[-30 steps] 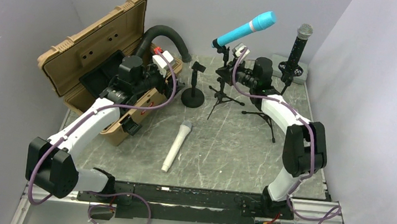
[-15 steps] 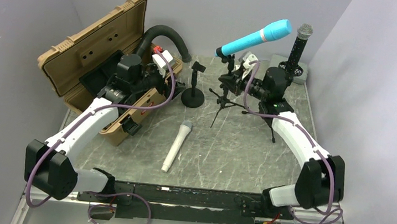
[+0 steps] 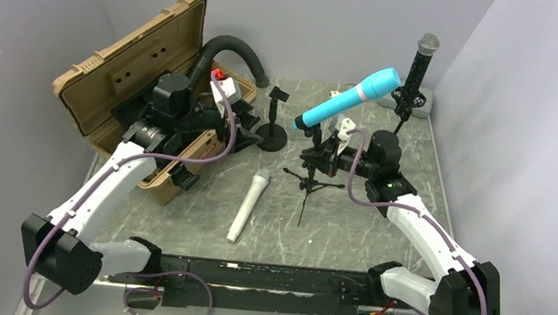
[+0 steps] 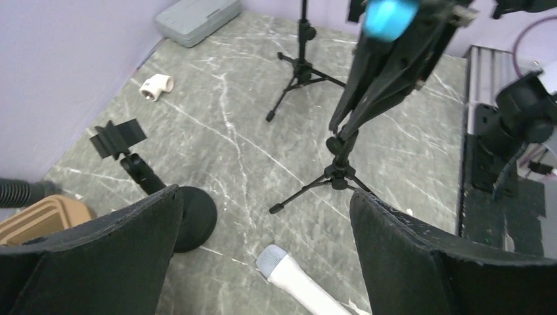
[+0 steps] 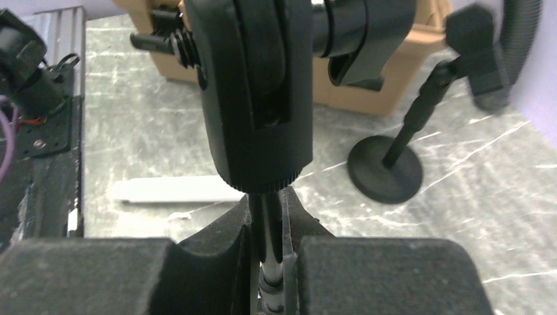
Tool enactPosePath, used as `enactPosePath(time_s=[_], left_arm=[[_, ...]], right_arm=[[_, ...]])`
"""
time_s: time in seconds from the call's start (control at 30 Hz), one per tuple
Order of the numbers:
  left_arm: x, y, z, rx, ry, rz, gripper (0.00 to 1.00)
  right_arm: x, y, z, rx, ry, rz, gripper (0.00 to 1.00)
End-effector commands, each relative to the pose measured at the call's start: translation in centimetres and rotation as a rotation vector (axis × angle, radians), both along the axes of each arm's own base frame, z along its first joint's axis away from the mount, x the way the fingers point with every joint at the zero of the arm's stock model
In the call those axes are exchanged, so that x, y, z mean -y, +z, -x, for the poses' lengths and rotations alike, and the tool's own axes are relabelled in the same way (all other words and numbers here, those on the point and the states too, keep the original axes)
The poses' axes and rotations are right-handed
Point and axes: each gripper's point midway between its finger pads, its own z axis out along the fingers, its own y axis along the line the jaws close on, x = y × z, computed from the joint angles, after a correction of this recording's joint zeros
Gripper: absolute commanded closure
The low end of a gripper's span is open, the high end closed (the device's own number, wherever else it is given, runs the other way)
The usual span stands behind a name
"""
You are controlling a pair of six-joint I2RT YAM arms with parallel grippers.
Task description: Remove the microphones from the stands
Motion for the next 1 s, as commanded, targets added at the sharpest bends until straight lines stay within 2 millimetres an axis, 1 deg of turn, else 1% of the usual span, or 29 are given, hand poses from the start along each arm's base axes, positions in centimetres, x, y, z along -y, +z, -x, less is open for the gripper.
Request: enactPosePath(time_s=[0.0, 0.07, 0.17, 0.37, 0.5, 0.53, 0.57, 0.6, 0.63, 0.67, 0.8, 0.87, 0.9, 0.97], left_arm=[[0.0, 1.9, 3.4, 0.073, -0.135, 0.0, 0.01], [-0.1, 2.1, 4.0, 0.089, -0.144, -0.006, 0.01], [-0.1, 1.7, 4.5, 0.093, -0.163, -0.007, 0.01], [0.6, 0.0, 5.2, 0.093, -0.207, -0.017, 0.01], [1.4, -1.3, 5.3, 0.093, -0.224, -0.029, 0.01], [1.7, -1.6, 5.4, 0.089, -0.229, -0.033, 0.01], [1.9, -2.0, 5.3, 0.087, -0.231, -0.038, 0.01], [2.2, -2.4, 5.3, 0.083, -0.233, -0.042, 0.01], [2.4, -2.6, 5.3, 0.085, -0.237, -0.043, 0.01], [2.6, -2.9, 5.3, 0.083, -0.242, -0.043, 0.0], [3.4, -3.6, 4.9, 0.078, -0.251, -0.031, 0.01], [3.7, -3.7, 4.7, 0.076, -0.249, -0.022, 0.01], [3.9, -4.0, 4.7, 0.067, -0.252, -0.022, 0.01], [4.2, -3.9, 4.5, 0.077, -0.251, -0.012, 0.01]], right_arm=[[-0.6, 0.8, 1.9, 0.084, 0.079, -0.044, 1.0], [-0.8, 0.3, 2.4, 0.085, 0.097, -0.058, 1.0], [-1.0, -0.5, 3.0, 0.081, 0.111, -0.072, 1.0], [-1.2, -1.6, 3.5, 0.076, 0.124, -0.078, 1.0], [-1.0, -2.7, 3.6, 0.072, 0.117, -0.063, 0.99], [-1.0, -2.8, 3.5, 0.072, 0.114, -0.058, 0.93], [-0.9, -3.1, 3.5, 0.072, 0.111, -0.051, 0.85], [-0.8, -3.4, 3.5, 0.075, 0.11, -0.037, 0.73], [-0.7, -3.6, 3.5, 0.078, 0.107, -0.027, 0.68], [-0.6, -3.8, 3.4, 0.092, 0.103, -0.012, 0.59], [-0.1, -3.9, 3.3, 0.111, 0.079, 0.016, 0.45], [0.0, -3.8, 3.4, 0.112, 0.085, 0.032, 0.32], [0.1, -3.7, 3.4, 0.113, 0.087, 0.041, 0.28], [0.3, -3.5, 3.5, 0.114, 0.088, 0.051, 0.24]])
